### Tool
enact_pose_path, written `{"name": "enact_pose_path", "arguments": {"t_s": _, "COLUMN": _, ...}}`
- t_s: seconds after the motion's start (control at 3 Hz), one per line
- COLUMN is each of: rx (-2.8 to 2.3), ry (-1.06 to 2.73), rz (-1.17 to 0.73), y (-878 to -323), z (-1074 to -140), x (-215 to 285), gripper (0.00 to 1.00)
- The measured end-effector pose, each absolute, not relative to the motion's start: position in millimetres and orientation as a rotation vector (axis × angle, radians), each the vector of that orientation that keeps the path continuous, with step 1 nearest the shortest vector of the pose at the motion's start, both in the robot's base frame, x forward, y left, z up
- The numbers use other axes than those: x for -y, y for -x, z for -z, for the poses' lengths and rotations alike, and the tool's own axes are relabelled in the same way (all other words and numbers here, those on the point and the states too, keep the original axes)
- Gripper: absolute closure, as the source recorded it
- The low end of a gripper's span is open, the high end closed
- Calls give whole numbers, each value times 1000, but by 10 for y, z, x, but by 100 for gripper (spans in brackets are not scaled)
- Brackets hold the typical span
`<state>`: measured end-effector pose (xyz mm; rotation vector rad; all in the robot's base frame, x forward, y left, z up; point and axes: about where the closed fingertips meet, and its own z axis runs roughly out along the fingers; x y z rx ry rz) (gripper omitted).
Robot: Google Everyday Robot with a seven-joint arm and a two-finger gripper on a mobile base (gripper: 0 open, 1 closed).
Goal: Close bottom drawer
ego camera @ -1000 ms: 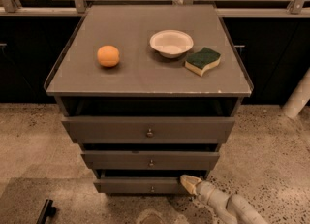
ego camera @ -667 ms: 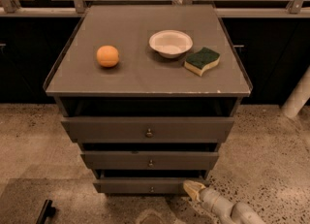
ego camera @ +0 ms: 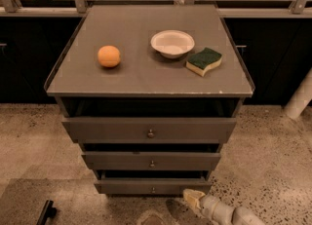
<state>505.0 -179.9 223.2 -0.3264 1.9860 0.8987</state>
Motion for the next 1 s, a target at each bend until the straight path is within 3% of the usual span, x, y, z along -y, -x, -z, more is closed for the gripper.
{"name": "enact_pose_path", "arguments": {"t_s": 1.0, "rx": -2134, "ry": 287, "rz": -871, "y": -5481, "z": -1881, "x": 1745, "gripper": 100}}
